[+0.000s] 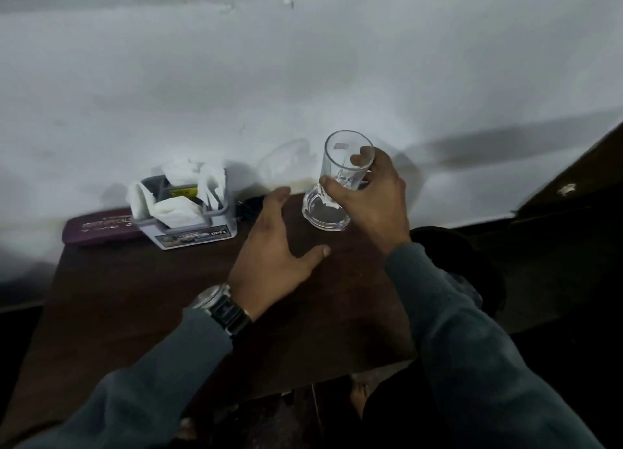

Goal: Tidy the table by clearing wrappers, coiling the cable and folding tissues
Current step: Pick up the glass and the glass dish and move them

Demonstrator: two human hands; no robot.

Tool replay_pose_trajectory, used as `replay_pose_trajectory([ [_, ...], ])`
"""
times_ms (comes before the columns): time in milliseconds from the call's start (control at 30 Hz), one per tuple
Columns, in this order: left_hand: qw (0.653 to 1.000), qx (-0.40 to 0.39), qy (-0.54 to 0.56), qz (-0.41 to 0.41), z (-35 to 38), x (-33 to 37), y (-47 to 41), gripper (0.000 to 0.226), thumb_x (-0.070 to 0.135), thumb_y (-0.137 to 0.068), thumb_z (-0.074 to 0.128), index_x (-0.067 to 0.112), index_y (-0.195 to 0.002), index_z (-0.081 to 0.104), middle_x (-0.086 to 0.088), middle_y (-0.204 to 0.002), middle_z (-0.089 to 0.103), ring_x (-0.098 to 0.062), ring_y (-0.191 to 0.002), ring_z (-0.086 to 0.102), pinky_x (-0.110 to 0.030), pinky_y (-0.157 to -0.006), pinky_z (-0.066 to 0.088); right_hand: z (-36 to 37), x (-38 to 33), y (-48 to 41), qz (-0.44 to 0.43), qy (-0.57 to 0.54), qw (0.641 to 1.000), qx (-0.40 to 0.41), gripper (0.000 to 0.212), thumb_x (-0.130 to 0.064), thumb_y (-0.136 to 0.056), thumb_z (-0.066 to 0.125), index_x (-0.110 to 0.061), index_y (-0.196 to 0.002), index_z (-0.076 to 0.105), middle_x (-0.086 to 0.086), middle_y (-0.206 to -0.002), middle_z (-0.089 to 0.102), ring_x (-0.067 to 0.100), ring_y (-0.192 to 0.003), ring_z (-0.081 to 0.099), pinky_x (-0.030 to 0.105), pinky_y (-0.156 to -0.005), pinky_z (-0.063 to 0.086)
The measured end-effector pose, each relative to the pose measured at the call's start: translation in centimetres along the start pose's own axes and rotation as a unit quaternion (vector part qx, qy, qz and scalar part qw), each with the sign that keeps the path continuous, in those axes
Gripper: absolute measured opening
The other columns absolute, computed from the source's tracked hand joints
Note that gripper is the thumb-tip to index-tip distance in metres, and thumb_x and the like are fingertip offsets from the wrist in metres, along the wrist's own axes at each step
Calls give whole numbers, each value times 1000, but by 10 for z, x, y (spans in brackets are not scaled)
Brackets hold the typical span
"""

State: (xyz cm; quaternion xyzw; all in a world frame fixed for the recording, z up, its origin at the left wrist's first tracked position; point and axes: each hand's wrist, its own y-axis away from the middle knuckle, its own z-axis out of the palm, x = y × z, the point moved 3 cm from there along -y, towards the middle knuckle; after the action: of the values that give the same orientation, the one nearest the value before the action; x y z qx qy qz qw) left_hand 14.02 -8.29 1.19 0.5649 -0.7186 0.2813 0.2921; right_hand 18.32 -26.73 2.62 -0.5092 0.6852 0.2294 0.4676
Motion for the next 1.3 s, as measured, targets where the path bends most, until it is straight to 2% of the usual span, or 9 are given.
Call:
replay_pose_trajectory([
  [133, 1000, 16, -25, -10, -5, -16, 18, 95, 38, -82, 82, 17, -155, 26, 0, -159, 42, -12, -144, 43, -20, -114, 31, 14, 3, 0, 3, 15, 1000, -17, 67, -44, -70, 88, -22, -124, 56, -7, -124, 68, 14, -107, 68, 37, -95, 56],
  [300, 989, 30, -141, 41, -3, -27, 24, 86, 45, -91, 68, 14, -159, 24, -8, -163, 35, -28, -153, 29, -45, -124, 28, 25, 6, 3, 7, 37, 998, -50, 80, -40, -73, 88, -19, -139, 49, -1, -130, 66, 16, -112, 65, 23, -88, 49],
  [400, 981, 30, -186, 53, -4, -27, 23, 81, 52, -94, 56, 13, -159, 26, -8, -167, 28, -29, -157, 19, -48, -127, 19, 25, 9, 4, 13, 42, 997, -59, 83, -39, -74, 87, -21, -142, 44, 1, -130, 65, 18, -113, 63, 25, -91, 48],
  [533, 986, 23, -159, 34, -1, -29, 20, 81, 51, -96, 57, 12, -159, 25, -9, -168, 26, -29, -157, 19, -46, -126, 21, 25, 14, 4, 17, 40, 997, -63, 84, -42, -74, 87, -23, -142, 41, 1, -129, 64, 20, -114, 63, 34, -99, 53],
  [667, 990, 22, -140, 23, 1, -31, 17, 80, 46, -93, 63, 12, -158, 28, -10, -166, 30, -30, -155, 24, -46, -125, 26, 26, 17, 3, 17, 36, 996, -78, 87, -43, -76, 86, -24, -146, 38, 1, -132, 62, 19, -117, 60, 27, -96, 47],
  [833, 993, 17, -118, 9, -1, -33, 17, 81, 40, -92, 67, 14, -158, 27, -8, -166, 30, -29, -155, 24, -43, -125, 27, 30, 32, 4, 18, 51, 995, -89, 129, -58, -54, 90, -31, -155, 15, 5, -152, 46, 26, -137, 48, 47, -112, 45],
  [967, 995, 22, -97, 1, -4, -31, 17, 82, 39, -92, 68, 17, -158, 26, -5, -164, 33, -25, -154, 28, -44, -122, 32, 34, 52, 9, 51, 91, 988, -115, 149, -53, -42, 93, -40, -156, -2, 9, -153, 47, 33, -141, 43, 53, -116, 39],
  [1067, 996, 23, -89, -5, -5, -30, 17, 81, 39, -92, 68, 17, -158, 26, -5, -162, 36, -23, -150, 34, -41, -120, 35, 39, 66, 3, 42, 89, 987, -127, 150, -50, -36, 94, -45, -153, -1, 9, -150, 51, 34, -140, 47, 54, -114, 42],
  [1300, 996, 25, -82, -7, -6, -30, 17, 83, 38, -91, 70, 18, -158, 25, -4, -161, 38, -23, -145, 41, -35, -115, 38, 37, 67, -9, 19, 82, 977, -197, 145, -41, -44, 95, -33, -158, 6, 0, -148, 54, 27, -140, 48, 51, -114, 43],
])
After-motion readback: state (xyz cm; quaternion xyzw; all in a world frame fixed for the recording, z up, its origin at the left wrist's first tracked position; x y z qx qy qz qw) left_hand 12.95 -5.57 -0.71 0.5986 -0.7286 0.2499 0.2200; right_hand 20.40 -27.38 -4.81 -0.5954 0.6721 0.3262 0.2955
